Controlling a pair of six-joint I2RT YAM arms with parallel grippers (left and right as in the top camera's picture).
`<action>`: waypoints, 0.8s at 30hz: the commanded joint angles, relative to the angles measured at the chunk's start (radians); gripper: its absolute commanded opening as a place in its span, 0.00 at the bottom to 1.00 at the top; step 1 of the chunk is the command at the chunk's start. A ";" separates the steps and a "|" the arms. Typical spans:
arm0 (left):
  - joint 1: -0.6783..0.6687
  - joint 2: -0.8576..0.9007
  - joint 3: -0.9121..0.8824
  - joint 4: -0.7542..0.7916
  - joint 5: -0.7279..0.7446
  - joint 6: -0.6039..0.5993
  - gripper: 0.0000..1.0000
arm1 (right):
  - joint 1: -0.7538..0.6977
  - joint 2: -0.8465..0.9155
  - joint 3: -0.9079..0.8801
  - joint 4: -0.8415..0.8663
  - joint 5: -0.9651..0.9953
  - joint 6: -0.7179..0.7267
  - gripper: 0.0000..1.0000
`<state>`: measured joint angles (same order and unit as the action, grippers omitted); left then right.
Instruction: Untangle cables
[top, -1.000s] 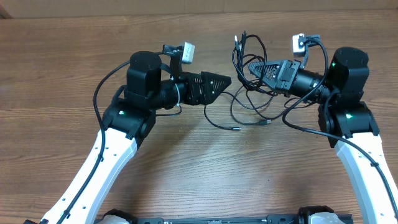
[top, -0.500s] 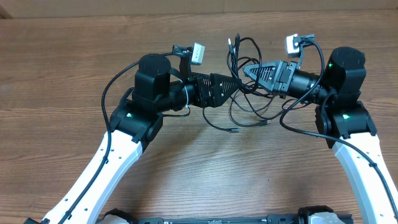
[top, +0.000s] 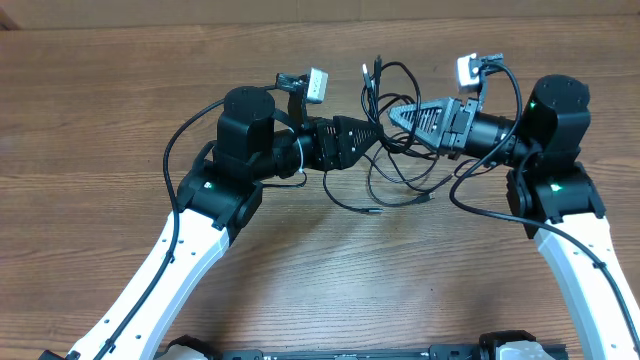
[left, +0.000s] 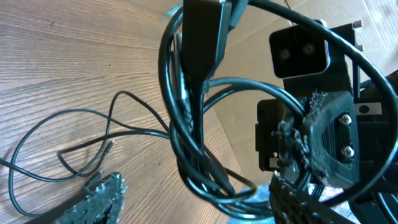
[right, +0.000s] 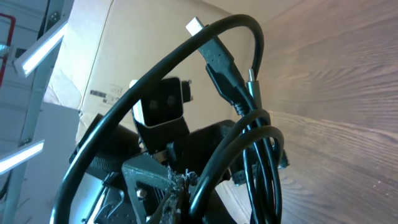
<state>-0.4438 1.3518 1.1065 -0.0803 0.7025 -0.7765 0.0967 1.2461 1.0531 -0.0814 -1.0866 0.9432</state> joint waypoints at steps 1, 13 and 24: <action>-0.004 0.007 0.019 0.007 -0.005 0.002 0.76 | 0.022 -0.025 0.027 0.014 -0.023 0.012 0.04; -0.004 0.008 0.019 0.004 -0.060 0.002 0.56 | 0.028 -0.025 0.027 0.055 -0.071 0.056 0.04; -0.004 0.008 0.019 0.007 -0.081 0.002 0.41 | 0.036 -0.025 0.027 0.051 -0.079 0.055 0.04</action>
<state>-0.4438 1.3518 1.1065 -0.0772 0.6491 -0.7822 0.1207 1.2461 1.0531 -0.0387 -1.1484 0.9943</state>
